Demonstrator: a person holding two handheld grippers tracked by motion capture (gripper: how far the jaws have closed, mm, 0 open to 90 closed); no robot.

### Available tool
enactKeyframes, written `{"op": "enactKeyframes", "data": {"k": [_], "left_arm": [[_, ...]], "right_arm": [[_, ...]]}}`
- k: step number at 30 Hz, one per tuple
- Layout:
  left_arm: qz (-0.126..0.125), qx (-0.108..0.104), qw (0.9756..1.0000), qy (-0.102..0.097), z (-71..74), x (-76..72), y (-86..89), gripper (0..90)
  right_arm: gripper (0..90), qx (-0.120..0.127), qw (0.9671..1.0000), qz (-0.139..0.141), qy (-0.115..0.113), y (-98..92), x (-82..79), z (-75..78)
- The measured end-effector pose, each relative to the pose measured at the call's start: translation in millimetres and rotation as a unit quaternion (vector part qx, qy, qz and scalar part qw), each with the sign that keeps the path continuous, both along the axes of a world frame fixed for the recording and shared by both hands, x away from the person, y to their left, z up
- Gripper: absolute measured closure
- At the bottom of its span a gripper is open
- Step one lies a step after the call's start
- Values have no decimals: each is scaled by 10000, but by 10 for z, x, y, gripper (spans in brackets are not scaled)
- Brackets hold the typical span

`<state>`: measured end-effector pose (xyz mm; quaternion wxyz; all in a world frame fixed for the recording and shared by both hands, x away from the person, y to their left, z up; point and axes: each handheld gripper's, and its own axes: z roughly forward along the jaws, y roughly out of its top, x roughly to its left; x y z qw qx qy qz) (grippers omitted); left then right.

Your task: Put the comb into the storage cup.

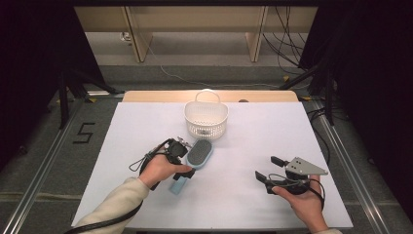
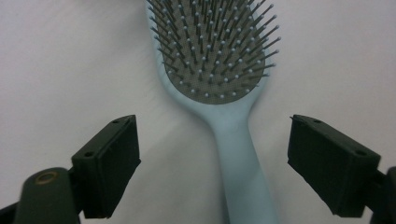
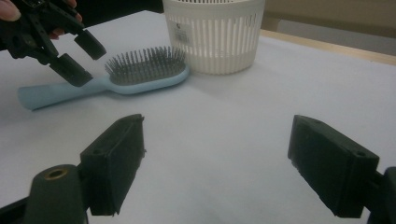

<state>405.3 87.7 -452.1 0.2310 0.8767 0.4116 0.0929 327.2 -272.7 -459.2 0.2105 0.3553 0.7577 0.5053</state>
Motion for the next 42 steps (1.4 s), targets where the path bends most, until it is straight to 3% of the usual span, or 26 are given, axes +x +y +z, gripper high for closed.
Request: {"op": "enactKeyframes", "data": {"k": [5, 7, 10, 17, 23, 32, 42], "left_arm": [[215, 256, 9992, 211, -49, 66, -57, 213], [181, 400, 9986, 304, -64, 91, -71, 219], [248, 342, 9979, 486, -76, 113, -96, 259], [226, 607, 9954, 710, -105, 136, -166, 283], [336, 640, 9933, 903, -131, 171, -184, 346], [461, 740, 9914, 978, -123, 210, -213, 408], [372, 931, 9887, 1116, -97, 233, -314, 510]], "right_arm": [[195, -13, 10000, -11, -9, -4, -4, 6], [195, -9, 10000, -1, -3, -1, -4, 4], [195, -9, 10000, -4, -4, 2, -5, 5], [196, 11, 10000, 22, 25, 2, -1, 5], [197, 0, 10000, 38, 29, 9, -5, 6], [196, -15, 10000, 62, 63, 15, -2, 0], [194, -30, 9999, 81, 85, 18, 0, -7]]}}
